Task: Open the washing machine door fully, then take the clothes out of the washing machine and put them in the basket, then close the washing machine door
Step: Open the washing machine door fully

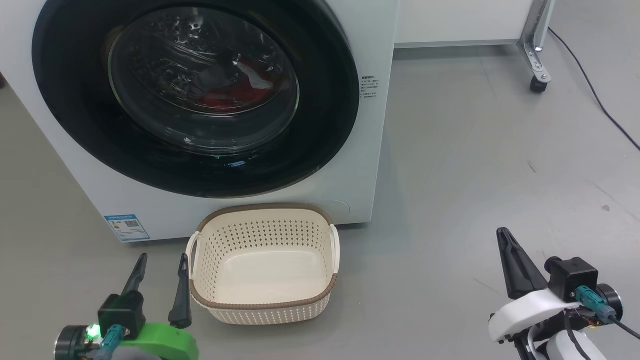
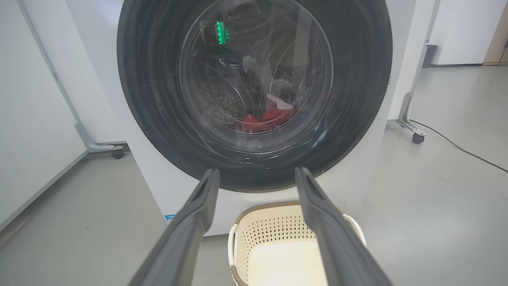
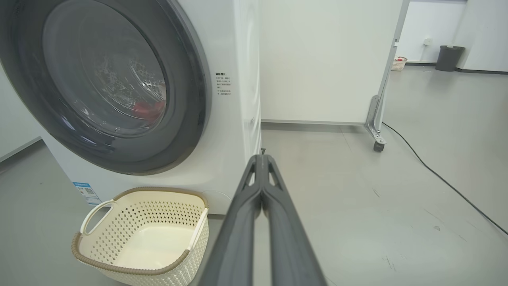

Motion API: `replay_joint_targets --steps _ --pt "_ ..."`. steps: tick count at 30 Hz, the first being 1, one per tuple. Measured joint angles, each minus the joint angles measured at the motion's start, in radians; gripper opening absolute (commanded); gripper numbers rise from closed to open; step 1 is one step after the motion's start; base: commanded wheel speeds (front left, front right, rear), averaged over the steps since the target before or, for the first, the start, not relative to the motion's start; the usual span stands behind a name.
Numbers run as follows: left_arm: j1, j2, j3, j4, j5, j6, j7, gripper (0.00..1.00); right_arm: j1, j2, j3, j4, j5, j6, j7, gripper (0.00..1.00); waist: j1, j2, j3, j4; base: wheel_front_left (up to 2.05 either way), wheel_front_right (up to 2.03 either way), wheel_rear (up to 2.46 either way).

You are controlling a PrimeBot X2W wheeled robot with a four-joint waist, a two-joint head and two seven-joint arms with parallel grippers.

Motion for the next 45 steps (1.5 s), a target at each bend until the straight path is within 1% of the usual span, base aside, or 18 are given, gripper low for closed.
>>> replay_joint_targets --steps 4,7,9,11,12,16,19,25,30,34,40,45 --pt "0.000 0.000 0.000 0.000 0.000 0.000 0.000 1.00 0.000 0.006 -0.006 0.000 0.009 0.005 0.000 0.00 0.0000 0.0000 0.001 0.001 0.00 0.00 0.00" --pt "-0.001 -0.001 0.000 0.000 0.003 0.000 0.000 1.00 0.001 0.005 -0.001 0.012 0.011 0.022 0.000 0.00 0.0000 0.0000 0.003 0.002 0.00 0.00 0.00" --pt "-0.001 -0.001 0.000 0.000 0.003 -0.005 0.000 1.00 0.001 0.006 0.001 0.018 0.015 0.026 0.000 0.00 0.0000 0.0000 0.004 0.002 0.00 0.00 0.00" --pt "-0.002 -0.002 -0.001 0.000 0.007 -0.005 0.000 1.00 0.001 0.009 0.001 0.021 0.033 0.037 0.000 0.00 0.0000 0.0000 0.006 0.003 0.00 0.00 0.00" --pt "-0.003 -0.004 -0.001 0.000 0.009 -0.006 0.000 1.00 0.001 0.012 0.005 0.021 0.049 0.051 0.000 0.00 0.0000 0.0000 0.008 0.004 0.00 0.00 0.00" --pt "-0.005 -0.006 -0.001 -0.006 0.010 -0.006 0.000 1.00 -0.001 0.015 0.000 0.018 0.070 0.070 0.000 0.00 0.0000 0.0000 0.019 0.006 0.00 0.00 0.00" --pt "-0.011 -0.009 -0.002 -0.012 0.018 -0.006 0.000 1.00 -0.007 0.033 -0.025 0.016 0.120 0.085 0.000 0.00 0.0000 0.0000 0.035 0.006 0.00 0.00 0.00" --pt "-0.041 -0.018 -0.004 -0.031 0.019 -0.013 0.000 1.00 -0.043 0.090 -0.101 0.011 0.300 0.122 0.015 0.00 0.0000 0.0000 0.073 0.011 0.00 0.00 0.00" --pt "-0.067 -0.020 -0.007 -0.040 0.025 -0.014 0.000 1.00 -0.084 0.133 -0.165 0.012 0.504 0.144 0.068 0.00 0.0000 0.0000 0.108 0.018 0.00 0.00 0.00" --pt "-0.076 -0.025 -0.016 -0.048 0.026 -0.015 -0.001 1.00 -0.130 0.140 -0.215 0.013 0.685 0.146 0.137 0.00 0.0000 0.0000 0.139 0.026 0.00 0.00 0.00" --pt "-0.111 -0.033 -0.027 -0.069 0.027 -0.022 -0.001 1.00 -0.230 0.141 -0.260 0.014 0.915 0.148 0.269 0.00 0.0000 0.0000 0.186 0.044 0.00 0.00 0.00" --pt "-0.129 -0.044 -0.034 -0.081 0.026 -0.023 -0.001 1.00 -0.324 0.138 -0.289 0.012 1.055 0.148 0.379 0.00 0.0000 0.0000 0.228 0.062 0.00 0.00 0.00"
